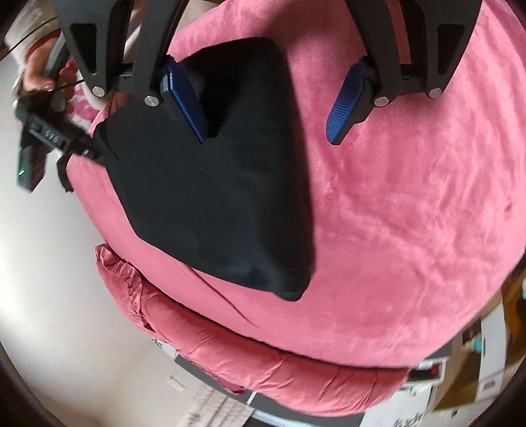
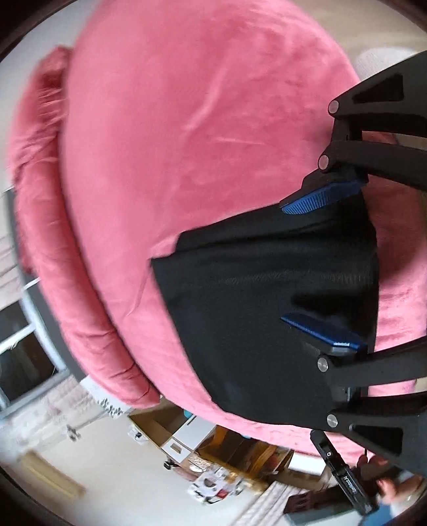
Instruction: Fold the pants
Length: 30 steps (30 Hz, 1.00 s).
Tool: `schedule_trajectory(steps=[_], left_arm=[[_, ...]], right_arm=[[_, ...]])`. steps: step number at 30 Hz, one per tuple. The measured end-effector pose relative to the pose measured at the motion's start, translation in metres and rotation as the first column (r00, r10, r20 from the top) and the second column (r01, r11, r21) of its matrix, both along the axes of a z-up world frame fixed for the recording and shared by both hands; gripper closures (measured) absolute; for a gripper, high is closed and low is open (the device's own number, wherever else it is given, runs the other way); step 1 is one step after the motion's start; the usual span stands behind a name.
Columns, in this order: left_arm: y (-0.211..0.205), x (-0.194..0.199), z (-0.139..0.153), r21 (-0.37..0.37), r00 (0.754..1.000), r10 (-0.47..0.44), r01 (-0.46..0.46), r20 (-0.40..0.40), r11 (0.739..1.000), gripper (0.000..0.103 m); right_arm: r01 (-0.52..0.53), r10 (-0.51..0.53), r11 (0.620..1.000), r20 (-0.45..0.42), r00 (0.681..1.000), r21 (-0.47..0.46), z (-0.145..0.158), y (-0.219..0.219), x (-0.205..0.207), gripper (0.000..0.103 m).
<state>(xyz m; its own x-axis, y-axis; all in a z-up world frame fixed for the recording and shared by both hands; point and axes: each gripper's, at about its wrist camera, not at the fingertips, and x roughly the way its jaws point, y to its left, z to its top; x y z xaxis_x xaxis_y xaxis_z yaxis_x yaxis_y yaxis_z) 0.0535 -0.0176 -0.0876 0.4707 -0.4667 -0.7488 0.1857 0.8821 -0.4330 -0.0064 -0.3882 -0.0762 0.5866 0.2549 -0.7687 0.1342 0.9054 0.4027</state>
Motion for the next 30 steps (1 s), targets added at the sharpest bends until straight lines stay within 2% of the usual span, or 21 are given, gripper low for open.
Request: schedule_trajectory(steps=[3,6,10,13,24,26,30], left_arm=[[0.001,0.006,-0.005,-0.043,0.999,-0.018,0.016,-0.042,0.999,0.023],[-0.002,0.011,-0.009,-0.091,0.996,-0.053,0.047,-0.072,0.995,0.023],[-0.012,0.016,-0.014,-0.133,0.987,-0.121,0.107,-0.101,0.985,0.023],[-0.017,0.018,-0.018,-0.134,0.984,-0.142,0.127,-0.112,0.983,0.021],[-0.030,0.028,-0.034,-0.209,0.965,-0.177,0.136,-0.192,0.968,0.019],[-0.032,0.027,-0.035,-0.209,0.964,-0.187,0.146,-0.190,0.967,0.022],[-0.034,0.021,-0.024,-0.170,0.969,-0.213,0.190,-0.124,0.967,0.041]], right_arm=[[-0.002,0.002,1.000,-0.024,1.000,0.001,-0.008,-0.005,0.002,0.028],[-0.013,0.016,0.999,-0.059,0.998,0.051,-0.017,-0.010,0.005,0.027],[0.012,0.002,0.985,-0.081,0.997,0.171,-0.029,-0.023,0.007,0.025],[0.019,0.001,0.975,-0.088,0.996,0.222,-0.037,-0.028,0.007,0.025],[0.006,0.015,0.965,-0.078,0.997,0.261,-0.042,-0.029,0.010,0.024],[-0.002,0.022,0.966,-0.077,0.997,0.260,-0.042,-0.025,0.013,0.024],[-0.023,0.038,0.974,-0.059,0.998,0.227,-0.037,-0.019,0.014,0.037]])
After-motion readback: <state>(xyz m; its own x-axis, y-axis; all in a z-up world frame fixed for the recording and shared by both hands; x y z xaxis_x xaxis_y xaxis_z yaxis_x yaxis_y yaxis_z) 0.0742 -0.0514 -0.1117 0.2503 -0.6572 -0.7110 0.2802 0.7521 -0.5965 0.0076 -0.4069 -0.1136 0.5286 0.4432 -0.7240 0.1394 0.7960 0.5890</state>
